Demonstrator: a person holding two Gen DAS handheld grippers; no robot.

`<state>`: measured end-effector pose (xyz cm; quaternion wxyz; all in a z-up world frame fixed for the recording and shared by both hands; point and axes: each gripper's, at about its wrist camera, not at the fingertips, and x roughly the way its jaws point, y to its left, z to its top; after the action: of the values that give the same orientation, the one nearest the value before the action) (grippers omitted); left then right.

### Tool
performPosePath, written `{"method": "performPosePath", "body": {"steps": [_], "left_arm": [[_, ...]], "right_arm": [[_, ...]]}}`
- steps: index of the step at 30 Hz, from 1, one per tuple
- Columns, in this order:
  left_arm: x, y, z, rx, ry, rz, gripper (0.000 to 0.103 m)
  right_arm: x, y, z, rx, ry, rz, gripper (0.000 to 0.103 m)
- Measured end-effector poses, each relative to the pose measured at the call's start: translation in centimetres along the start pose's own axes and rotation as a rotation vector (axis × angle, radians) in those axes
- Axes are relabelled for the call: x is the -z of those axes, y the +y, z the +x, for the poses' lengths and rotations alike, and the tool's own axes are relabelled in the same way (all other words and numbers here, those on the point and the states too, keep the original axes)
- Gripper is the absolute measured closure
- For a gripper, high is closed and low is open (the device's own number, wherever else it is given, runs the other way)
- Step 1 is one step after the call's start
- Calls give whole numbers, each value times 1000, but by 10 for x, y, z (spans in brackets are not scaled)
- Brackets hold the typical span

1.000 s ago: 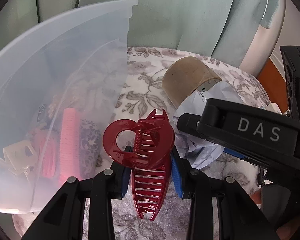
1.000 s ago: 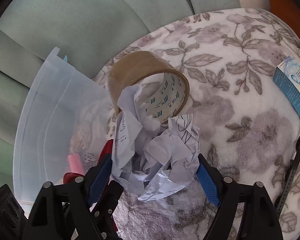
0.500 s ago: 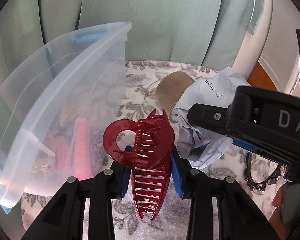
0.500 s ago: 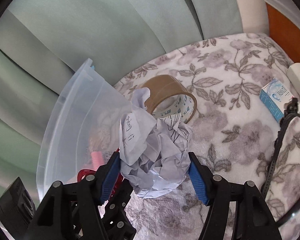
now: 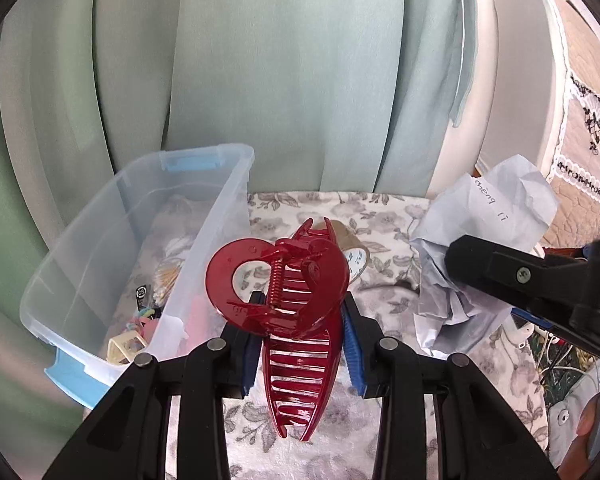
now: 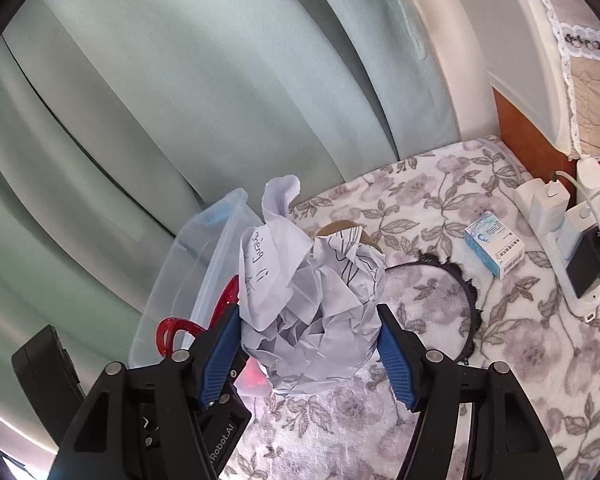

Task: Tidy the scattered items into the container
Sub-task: 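Raise the claw clip and paper over the clear box with both tools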

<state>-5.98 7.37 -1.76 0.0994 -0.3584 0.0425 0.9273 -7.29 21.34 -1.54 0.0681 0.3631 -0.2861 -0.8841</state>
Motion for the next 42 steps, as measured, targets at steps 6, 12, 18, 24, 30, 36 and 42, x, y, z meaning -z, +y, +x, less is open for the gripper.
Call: {"method": "performPosePath", "body": {"steps": [6,12,18,24,30,36,42], "left_arm": [[-17,-4,-24,4,-49,4,65],[-29,-9,-51,16,-99,9,65],[-37,-12,-74,24,-139,16,65],[-44,-8,-91,21,-170,8,65],[-46,1,-103,14,-197,-9,65],[-51,16,-111,4,-218,-38,65],[-51,33,-113,8,-231,-71,65]], "right_arm": [[-3,6,-35,-42,-70,-5,34],[-4,16,-64,-80,-132,-26,34],[-2,26,-86,-115,-184,-43,34],[0,38,-102,-142,-218,-74,34],[3,51,-108,-169,-233,-107,34],[3,72,-107,-192,-227,-152,34],[5,89,-101,-199,-224,-184,34]]}}
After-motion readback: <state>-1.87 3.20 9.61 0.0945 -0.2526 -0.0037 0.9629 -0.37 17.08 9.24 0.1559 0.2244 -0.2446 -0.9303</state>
